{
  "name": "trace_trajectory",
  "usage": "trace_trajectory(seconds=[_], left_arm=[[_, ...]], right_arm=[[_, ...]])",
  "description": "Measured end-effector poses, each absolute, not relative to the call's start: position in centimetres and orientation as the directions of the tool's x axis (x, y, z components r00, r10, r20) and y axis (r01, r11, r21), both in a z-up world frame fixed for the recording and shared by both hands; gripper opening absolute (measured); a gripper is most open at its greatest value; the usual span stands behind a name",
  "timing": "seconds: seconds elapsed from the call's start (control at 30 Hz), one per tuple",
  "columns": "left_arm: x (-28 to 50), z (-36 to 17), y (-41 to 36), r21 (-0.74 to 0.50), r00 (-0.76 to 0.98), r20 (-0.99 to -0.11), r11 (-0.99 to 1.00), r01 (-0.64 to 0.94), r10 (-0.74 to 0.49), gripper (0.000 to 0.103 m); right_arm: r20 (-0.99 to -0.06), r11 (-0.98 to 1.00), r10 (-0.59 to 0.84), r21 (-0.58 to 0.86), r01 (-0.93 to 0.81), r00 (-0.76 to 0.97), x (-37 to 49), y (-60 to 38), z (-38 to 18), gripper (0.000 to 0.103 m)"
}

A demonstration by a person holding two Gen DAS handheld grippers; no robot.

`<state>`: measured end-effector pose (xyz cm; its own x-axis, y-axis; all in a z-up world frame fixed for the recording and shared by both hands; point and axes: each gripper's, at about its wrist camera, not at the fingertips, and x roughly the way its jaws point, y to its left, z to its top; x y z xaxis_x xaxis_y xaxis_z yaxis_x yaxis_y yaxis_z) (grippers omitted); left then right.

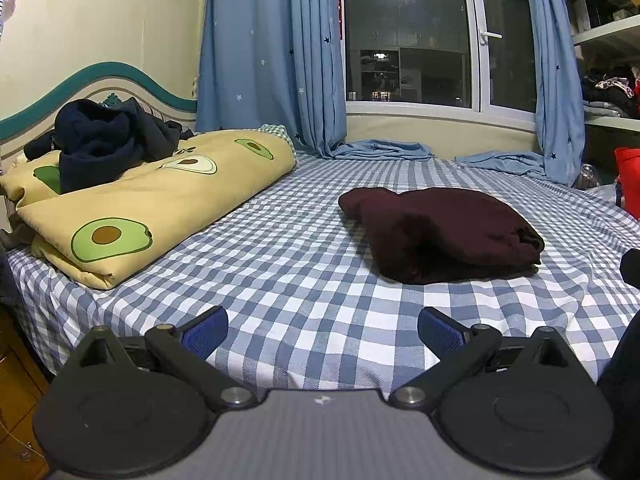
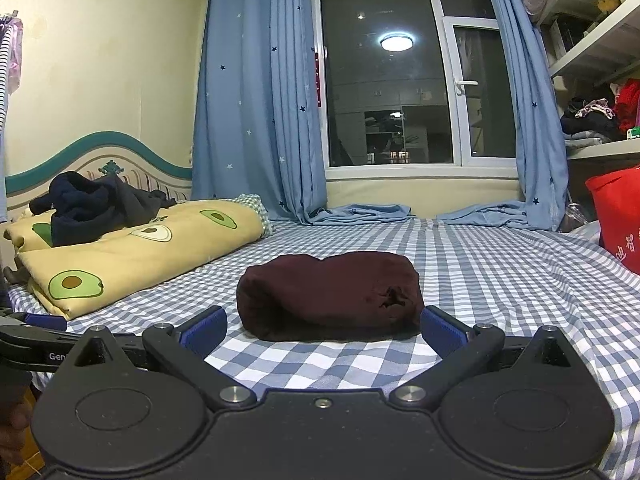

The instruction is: Fold small clothes

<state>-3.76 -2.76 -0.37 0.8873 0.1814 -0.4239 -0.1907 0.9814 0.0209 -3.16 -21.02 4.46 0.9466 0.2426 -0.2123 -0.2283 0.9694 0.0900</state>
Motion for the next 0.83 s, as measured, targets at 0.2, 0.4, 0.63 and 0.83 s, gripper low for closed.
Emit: trace_trajectory(seconds=[0.2, 0.4, 0.63, 0.83], left_arm=[[-3.5, -0.4, -2.8, 0.028, 0.886, -0.428, 0.982, -0.186, 0.18, 0.102], [-3.0, -0.5, -3.0, 0.037, 0.881, -0.437, 0.982, -0.185, 0.182, 0.102], [-2.5, -0.6, -3.2, 0.048, 0.878, -0.442, 0.982, -0.183, 0.185, 0.102], [-1.7, -0.6, -3.6, 0.053, 0.872, -0.452, 0.982, -0.183, 0.187, 0.102]], right_arm=[[-0.218, 0.97, 0.241, 0.095, -0.225, 0.946, -2.9, -21.2, 4.4, 0.103], [-0.224, 0.969, 0.242, 0.1, -0.225, 0.944, -2.5, -21.3, 4.3, 0.103], [-0.23, 0.967, 0.249, 0.105, -0.231, 0.941, -2.0, -21.4, 4.2, 0.103], [-0.238, 0.966, 0.254, 0.112, -0.233, 0.938, -1.4, -21.4, 4.0, 0.103]])
